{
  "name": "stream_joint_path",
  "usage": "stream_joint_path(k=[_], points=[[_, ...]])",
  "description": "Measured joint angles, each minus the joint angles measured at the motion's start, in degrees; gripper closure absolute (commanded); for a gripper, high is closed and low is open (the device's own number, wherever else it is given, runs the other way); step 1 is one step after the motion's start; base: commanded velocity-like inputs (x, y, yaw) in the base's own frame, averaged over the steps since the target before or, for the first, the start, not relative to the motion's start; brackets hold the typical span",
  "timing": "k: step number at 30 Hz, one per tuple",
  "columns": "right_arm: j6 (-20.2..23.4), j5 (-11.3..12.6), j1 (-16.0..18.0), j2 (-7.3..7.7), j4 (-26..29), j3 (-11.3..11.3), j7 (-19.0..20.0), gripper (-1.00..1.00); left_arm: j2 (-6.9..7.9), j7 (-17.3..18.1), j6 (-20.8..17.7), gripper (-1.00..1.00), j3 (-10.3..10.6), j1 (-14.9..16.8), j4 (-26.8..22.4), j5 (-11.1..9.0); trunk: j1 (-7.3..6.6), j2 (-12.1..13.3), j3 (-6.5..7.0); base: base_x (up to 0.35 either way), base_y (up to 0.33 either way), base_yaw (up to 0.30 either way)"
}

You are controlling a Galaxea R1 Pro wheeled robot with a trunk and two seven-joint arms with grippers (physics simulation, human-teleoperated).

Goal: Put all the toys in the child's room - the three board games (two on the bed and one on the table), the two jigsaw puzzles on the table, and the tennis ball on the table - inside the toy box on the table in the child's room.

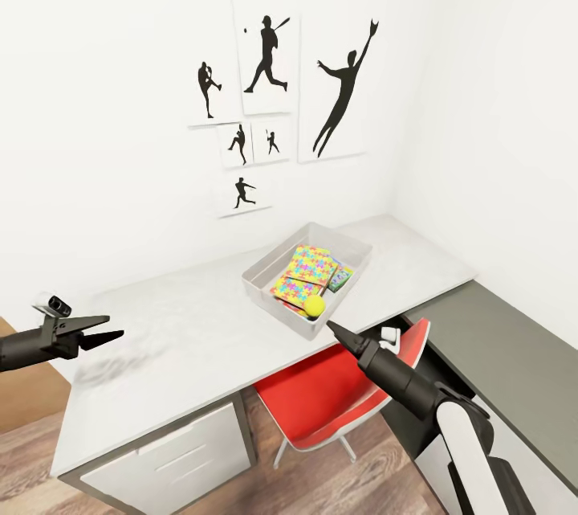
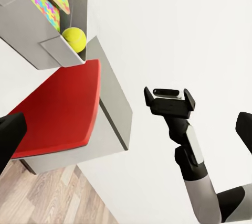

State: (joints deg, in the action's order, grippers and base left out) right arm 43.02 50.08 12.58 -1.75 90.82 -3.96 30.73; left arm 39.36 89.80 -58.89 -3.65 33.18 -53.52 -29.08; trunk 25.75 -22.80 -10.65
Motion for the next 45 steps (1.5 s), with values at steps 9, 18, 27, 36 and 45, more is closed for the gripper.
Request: stream_joint_path(k=[9,18,27,36,45], points=[[-0.42,-0.09,0.02,-0.02,-0.04,0.01,-0.01,-1.00,0.00,0.00,0.00,-1.00,0.03,0.00,0.00,0.01,0.00,0.00,0.00,0.000,0.000,0.000],[-0.37,-0.12,0.01,0.02,-0.04,0.23,-0.08,-1.00,-0.10,0.00,0.00,-1.00,0.09,0.00,0.00,0.00,0.03,0.00,0.00,-0.097,0.000,0.000],[-0.44,-0.13,0.01,-0.02,-0.04,0.28,-0.09,-1.00,-0.11,0.00,0.00,-1.00,0.08,0.00,0.00,-0.01,0.00,0.00,0.46,-0.135,0.000,0.000],[-0.45,-0.16,0.01,-0.03,-0.04,0.31,0.07,-1.00,-0.10,0.00,0.00,-1.00,-0.05,0.00,0.00,0.00,0.00,0.00,1.28,-0.005,0.000,0.000],[-0.51,-0.16,0.00,-0.03,-0.04,0.35,0.09,-1.00,-0.10,0.00,0.00,-1.00,0.00,0.00,0.00,0.01,0.00,0.00,2.12,0.000,0.000,0.000]])
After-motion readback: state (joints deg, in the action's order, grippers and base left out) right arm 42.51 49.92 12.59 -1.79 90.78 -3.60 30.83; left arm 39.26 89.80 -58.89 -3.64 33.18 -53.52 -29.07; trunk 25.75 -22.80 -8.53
